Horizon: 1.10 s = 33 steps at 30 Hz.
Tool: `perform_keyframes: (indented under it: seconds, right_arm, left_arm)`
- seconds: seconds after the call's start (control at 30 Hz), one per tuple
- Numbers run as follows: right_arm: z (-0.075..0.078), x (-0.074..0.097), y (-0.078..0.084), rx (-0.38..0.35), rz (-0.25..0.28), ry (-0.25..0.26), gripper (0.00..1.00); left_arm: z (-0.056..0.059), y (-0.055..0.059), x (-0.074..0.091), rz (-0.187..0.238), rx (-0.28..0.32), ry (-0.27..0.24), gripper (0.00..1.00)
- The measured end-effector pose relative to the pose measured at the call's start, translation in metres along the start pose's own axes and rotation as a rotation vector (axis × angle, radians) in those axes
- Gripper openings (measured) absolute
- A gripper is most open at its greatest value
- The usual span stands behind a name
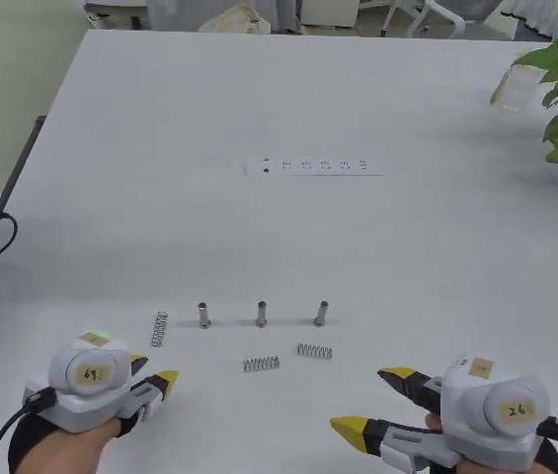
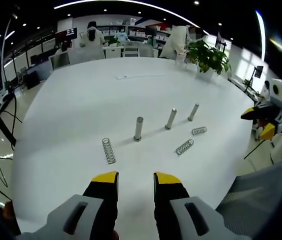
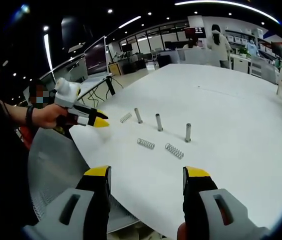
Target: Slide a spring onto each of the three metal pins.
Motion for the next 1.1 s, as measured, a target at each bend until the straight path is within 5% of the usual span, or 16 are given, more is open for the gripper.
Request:
perform_keyframes:
  seconds: [0.73, 1.1]
  right_arm:
    - [-0.003, -0.009, -0.001, 0.014, -0.004, -0.03, 0.57]
    - [-0.004, -0.011, -0.004, 0.024, -0.003, -0.042, 0.57]
  left_arm:
    - [-0.013, 0.002, 0.034, 0.085, 0.016, -0.027, 0.38]
    - [-0.017, 0.005, 0.035, 0.074, 0.026, -0.049, 0.39]
Point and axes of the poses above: the centre of the closed fingertips' face, and the gripper's own axes: x roughly backward along the fingers, z roughly to its right, y roughly out of its underside, the point moved 7 cm from there along x, roughly backward along the fingers, and after that the axes turned 11 degrees about z, right-handed, at the moved point
